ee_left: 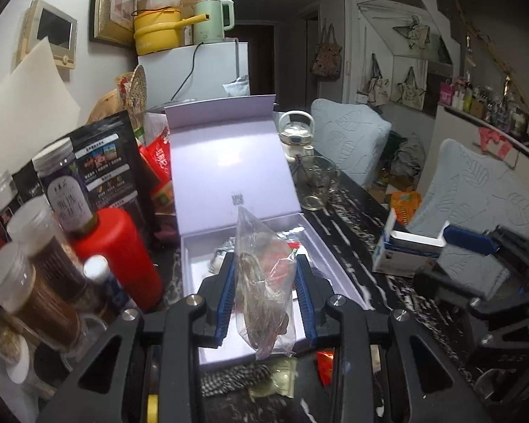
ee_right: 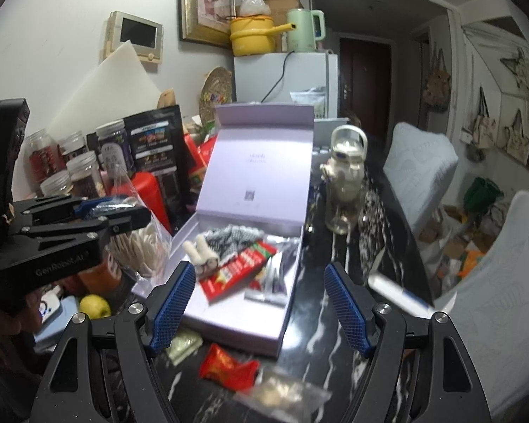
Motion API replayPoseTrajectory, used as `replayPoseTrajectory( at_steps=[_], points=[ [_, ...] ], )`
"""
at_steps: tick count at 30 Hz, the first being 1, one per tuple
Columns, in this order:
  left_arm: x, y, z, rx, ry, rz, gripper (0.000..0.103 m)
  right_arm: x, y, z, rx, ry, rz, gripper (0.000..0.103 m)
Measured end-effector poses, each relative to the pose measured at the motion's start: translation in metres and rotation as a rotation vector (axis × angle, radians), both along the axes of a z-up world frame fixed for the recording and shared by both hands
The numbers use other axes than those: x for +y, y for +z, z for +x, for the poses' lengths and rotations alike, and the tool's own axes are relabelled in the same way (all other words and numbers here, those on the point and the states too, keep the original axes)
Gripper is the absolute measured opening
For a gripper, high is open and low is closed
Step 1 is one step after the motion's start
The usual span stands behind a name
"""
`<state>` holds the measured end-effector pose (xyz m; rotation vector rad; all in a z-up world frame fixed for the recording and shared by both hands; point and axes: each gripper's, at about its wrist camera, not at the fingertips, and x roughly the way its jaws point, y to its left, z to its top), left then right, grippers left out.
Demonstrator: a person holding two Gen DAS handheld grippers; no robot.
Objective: Organize soft objects
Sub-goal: 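Withdraw both grippers from the box toward the items on the table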
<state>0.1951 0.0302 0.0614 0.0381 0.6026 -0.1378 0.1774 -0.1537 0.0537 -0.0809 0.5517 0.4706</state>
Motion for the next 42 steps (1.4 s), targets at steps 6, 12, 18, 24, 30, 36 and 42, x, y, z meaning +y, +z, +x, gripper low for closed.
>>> replayPoseTrajectory(
  at_steps=[6, 12, 18, 24, 30, 36, 42],
  points=[
    [0.005, -0.002, 0.011, -0.054, 0.015, -0.009, 0.032, -0.007, -0.015, -0.007, 0.049, -0.022, 0.011, 0.076],
    [0.009, -0.02, 0.043, -0.055, 0.02, -0.026, 0.033, -0.008, -0.024, -0.003, 0.069, -0.051, 0.002, 0.076],
    [0.016, -0.042, 0.067, -0.038, 0.061, -0.034, 0.103, -0.006, -0.031, 0.003, 0.088, -0.058, -0.007, 0.076],
    [0.016, -0.047, 0.061, -0.005, 0.048, -0.011, 0.103, -0.005, -0.033, 0.006, 0.093, -0.062, -0.016, 0.076],
    [0.014, -0.038, 0.041, -0.005, 0.041, 0.007, 0.103, -0.003, -0.033, 0.005, 0.095, -0.053, -0.01, 0.076],
    [0.011, -0.024, 0.01, -0.039, 0.044, 0.014, 0.103, -0.002, -0.031, -0.003, 0.087, -0.043, -0.004, 0.076],
    [0.009, -0.015, -0.026, -0.067, 0.039, 0.027, 0.103, -0.003, -0.028, -0.018, 0.082, -0.041, 0.008, 0.076]
  ],
)
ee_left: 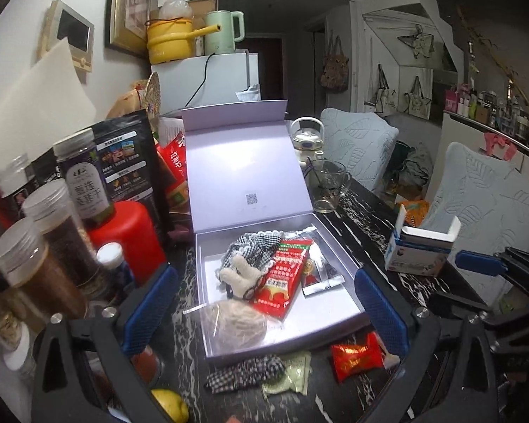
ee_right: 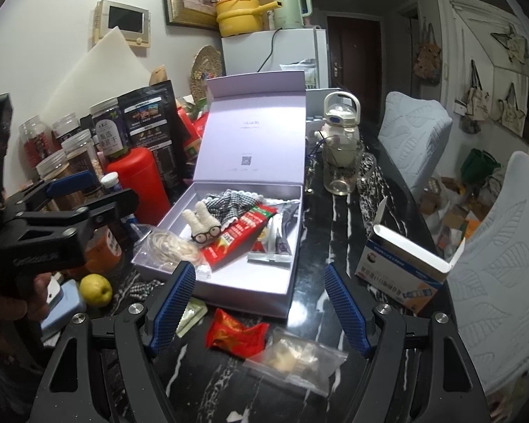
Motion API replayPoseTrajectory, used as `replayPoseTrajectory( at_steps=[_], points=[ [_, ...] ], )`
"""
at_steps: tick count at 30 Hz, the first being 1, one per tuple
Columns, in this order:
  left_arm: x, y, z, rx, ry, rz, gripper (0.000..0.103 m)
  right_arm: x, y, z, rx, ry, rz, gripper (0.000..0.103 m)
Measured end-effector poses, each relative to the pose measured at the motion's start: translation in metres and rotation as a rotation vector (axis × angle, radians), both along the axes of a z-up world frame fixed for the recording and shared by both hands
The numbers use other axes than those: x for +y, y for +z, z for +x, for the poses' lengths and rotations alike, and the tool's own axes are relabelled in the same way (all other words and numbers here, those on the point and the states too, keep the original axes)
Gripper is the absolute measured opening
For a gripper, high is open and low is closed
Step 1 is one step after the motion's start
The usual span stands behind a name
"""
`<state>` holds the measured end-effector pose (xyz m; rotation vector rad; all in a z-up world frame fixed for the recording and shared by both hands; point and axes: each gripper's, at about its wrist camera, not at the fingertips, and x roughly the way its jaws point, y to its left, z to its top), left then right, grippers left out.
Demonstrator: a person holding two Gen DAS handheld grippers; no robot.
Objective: Organize soft objects
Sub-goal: 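Withdraw both grippers from the box toward the items on the table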
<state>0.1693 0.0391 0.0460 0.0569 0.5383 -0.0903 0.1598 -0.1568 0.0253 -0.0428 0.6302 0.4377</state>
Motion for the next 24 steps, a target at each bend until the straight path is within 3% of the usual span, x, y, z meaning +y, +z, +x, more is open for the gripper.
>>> replayPoseTrajectory(
  at_steps=[12, 24],
  points=[
    [-0.006, -0.013, -0.05, 0.037, -0.056, -0.035, 0.103, -0.005, -0.007, -0.043, 0.017, 0.002, 0.016, 0.076],
    [-0.006, -0.05, -0.071, 0.116, -0.067, -0.05, 0.103, -0.006, -0.046, -0.063, 0.097, -0.041, -0.004, 0.076]
  ],
)
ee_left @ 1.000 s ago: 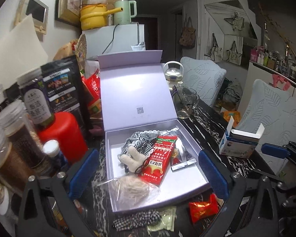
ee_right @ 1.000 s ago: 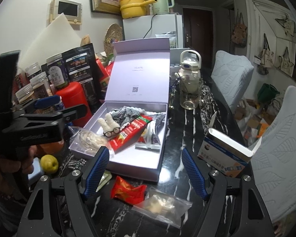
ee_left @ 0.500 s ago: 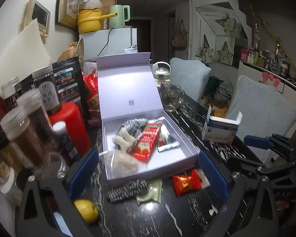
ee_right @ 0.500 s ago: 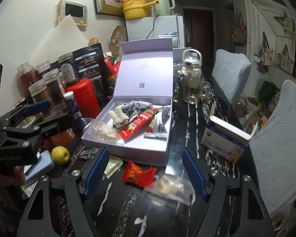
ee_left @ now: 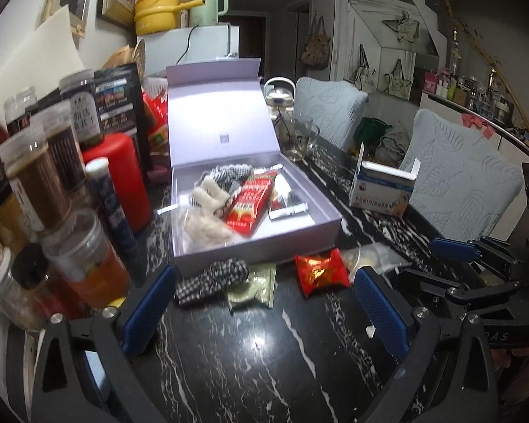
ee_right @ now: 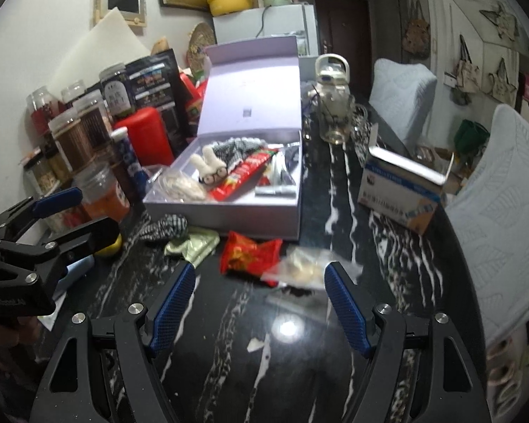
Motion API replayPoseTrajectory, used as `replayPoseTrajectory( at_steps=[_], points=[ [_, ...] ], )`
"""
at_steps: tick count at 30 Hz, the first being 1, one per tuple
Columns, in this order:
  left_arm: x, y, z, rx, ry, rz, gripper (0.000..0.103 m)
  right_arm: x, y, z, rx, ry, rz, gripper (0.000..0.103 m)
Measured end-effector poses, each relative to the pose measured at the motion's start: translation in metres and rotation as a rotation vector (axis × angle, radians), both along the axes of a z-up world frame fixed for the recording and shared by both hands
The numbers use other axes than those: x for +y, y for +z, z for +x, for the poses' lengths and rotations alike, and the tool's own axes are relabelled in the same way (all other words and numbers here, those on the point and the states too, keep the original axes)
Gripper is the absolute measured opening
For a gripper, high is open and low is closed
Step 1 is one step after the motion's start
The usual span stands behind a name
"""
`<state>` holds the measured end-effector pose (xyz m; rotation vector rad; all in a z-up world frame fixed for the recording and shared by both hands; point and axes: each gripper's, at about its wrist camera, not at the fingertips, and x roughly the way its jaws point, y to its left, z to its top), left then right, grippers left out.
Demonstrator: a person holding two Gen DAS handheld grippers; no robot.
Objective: Organize soft objects
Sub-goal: 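Withdraw both grippers from the box toward the items on the table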
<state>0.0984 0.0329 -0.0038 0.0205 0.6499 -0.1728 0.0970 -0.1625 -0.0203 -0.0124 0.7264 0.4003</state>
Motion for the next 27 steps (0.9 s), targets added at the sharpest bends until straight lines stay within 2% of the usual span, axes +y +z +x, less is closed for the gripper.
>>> replayPoseTrajectory(
  at_steps=[7, 15, 17, 27],
  points=[
    [0.01, -0.026, 0.004, 0.055, 0.027, -0.054, 0.103, 0.001, -0.025, 0.001, 0.03, -0.024, 0.004, 0.076],
    [0.019, -0.048, 0.033, 0.099, 0.061, -0.087, 0.103, -0.009, -0.045, 0.015, 0.054, -0.104, 0.013, 0.076],
    [0.021, -0.051, 0.042, 0.104, 0.068, -0.078, 0.103, -0.013, -0.05, 0.023, 0.07, -0.117, 0.019, 0.076],
    [0.025, -0.077, 0.09, 0.138, 0.1, 0.066, 0.103, -0.018, -0.058, 0.056, 0.091, -0.139, 0.004, 0.076]
  ],
)
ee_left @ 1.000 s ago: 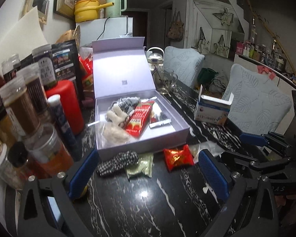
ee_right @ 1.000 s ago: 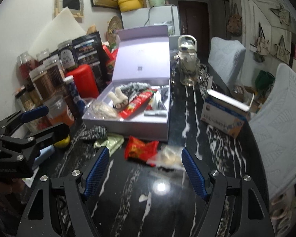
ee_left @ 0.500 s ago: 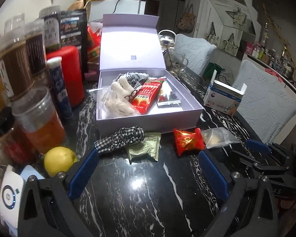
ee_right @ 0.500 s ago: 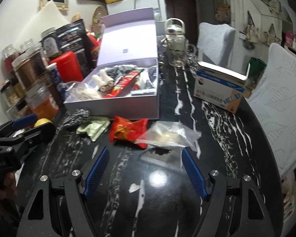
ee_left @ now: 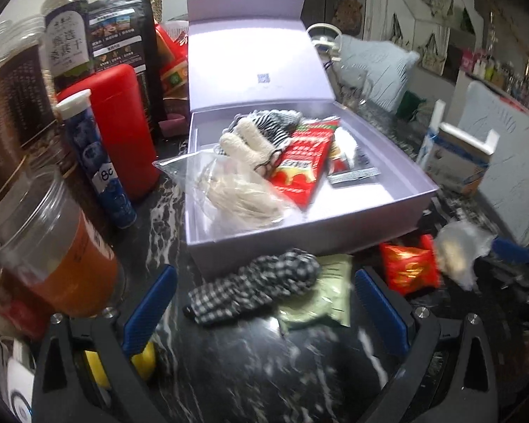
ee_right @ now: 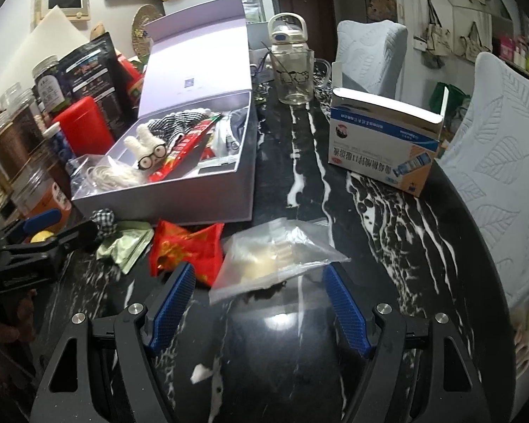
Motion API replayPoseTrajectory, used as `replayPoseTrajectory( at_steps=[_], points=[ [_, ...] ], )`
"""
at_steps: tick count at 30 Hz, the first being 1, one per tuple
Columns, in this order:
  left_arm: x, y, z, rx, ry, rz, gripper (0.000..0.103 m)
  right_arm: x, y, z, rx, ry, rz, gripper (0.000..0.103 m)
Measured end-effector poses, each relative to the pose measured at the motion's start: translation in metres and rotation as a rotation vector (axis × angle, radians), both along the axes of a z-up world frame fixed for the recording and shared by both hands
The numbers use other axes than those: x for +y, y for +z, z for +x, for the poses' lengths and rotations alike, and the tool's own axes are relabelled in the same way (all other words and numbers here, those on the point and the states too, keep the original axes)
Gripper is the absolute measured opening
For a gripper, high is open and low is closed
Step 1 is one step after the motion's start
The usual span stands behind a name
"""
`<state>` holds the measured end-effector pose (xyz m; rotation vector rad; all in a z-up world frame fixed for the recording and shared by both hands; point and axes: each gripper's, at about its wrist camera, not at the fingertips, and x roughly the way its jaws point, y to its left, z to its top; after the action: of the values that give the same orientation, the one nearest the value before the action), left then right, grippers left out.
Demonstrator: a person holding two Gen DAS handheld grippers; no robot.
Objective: Organize soft objects
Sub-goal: 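Withdraw both grippers from the box toward the items on the table, then grasp the gingham scrunchie with the left gripper while the right gripper grasps the zip bag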
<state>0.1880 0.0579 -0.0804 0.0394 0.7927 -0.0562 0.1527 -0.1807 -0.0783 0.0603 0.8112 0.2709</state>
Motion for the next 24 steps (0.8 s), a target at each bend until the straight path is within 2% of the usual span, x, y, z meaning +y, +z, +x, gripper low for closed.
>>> replayPoseTrajectory(
  at_steps=[5, 9, 11, 12, 15, 17, 19, 22, 24],
  points=[
    [0.005, -0.015, 0.017, 0.04, -0.003, 0.031, 0.103, 0.0, -0.003, 0.012, 0.002, 0.008, -0.016, 0.082],
    [0.009, -0.024, 0.022, 0.076, -0.017, -0.009, 0.102, 0.001, -0.005, 0.02, 0.007, 0.02, -0.036, 0.082],
    [0.008, -0.024, 0.02, 0.068, -0.027, -0.012, 0.097, 0.0, -0.007, 0.024, 0.011, 0.026, -0.043, 0.084],
    [0.007, -0.023, 0.018, 0.064, -0.037, -0.019, 0.089, 0.0, -0.007, 0.025, 0.011, 0.032, -0.045, 0.086],
    [0.005, -0.023, 0.015, 0.059, -0.042, -0.018, 0.085, -0.003, -0.009, 0.03, 0.016, 0.028, -0.056, 0.087],
    [0.006, -0.023, 0.012, 0.054, -0.036, -0.02, 0.078, -0.004, -0.012, 0.034, 0.031, 0.037, -0.056, 0.087],
    [0.006, -0.022, 0.009, 0.055, -0.035, -0.023, 0.068, -0.004, -0.014, 0.038, 0.044, 0.051, -0.06, 0.088],
    [0.007, -0.02, 0.003, 0.064, -0.037, -0.022, 0.059, -0.001, -0.019, 0.041, 0.061, 0.073, -0.059, 0.088],
    [0.004, -0.019, -0.001, 0.068, -0.043, -0.006, 0.058, 0.001, -0.021, 0.043, 0.073, 0.087, -0.056, 0.088]
  ],
)
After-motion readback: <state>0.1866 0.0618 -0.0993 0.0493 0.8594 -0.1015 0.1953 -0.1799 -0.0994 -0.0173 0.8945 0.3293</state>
